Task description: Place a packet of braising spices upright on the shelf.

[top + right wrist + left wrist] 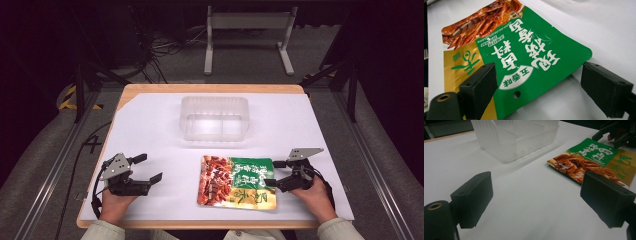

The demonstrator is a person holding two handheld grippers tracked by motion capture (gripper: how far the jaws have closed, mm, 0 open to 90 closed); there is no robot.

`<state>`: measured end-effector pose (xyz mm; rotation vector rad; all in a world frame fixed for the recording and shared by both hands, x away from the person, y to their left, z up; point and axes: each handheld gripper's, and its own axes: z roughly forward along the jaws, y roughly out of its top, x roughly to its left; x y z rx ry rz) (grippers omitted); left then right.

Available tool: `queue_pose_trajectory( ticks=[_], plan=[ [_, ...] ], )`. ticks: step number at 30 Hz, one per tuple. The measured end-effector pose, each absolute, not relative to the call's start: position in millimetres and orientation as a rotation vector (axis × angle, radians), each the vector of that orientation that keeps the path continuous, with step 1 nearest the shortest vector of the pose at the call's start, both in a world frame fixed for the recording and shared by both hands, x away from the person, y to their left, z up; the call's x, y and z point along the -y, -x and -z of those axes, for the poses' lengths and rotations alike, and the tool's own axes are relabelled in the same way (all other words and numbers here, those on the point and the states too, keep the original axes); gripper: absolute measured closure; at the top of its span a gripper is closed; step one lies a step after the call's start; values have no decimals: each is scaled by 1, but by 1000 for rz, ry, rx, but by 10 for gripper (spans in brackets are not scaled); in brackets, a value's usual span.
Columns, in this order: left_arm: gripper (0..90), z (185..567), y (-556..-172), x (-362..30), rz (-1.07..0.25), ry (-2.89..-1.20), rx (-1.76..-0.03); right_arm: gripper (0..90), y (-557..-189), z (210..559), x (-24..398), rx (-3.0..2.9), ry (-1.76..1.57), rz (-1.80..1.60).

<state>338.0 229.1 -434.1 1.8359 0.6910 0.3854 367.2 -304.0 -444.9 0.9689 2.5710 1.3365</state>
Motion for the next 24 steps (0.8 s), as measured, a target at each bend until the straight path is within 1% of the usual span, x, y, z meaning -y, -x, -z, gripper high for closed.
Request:
queue_pose_trajectory(
  ticks=[13, 20, 22, 24],
  plan=[
    [117, 434, -338, -229, -384, -1837, -691, 131, -367, 446, 303, -2581, -980, -1333],
    [117, 434, -338, -229, -381, -1837, -695, 153, -367, 447, 296, -2610, -963, -1343],
    [117, 434, -338, -228, -381, -1838, -698, 178, -366, 447, 293, -2613, -951, -1336],
    [117, 434, -338, -228, -381, -1838, -697, 238, -366, 447, 291, -2621, -945, -1336]
  ],
)
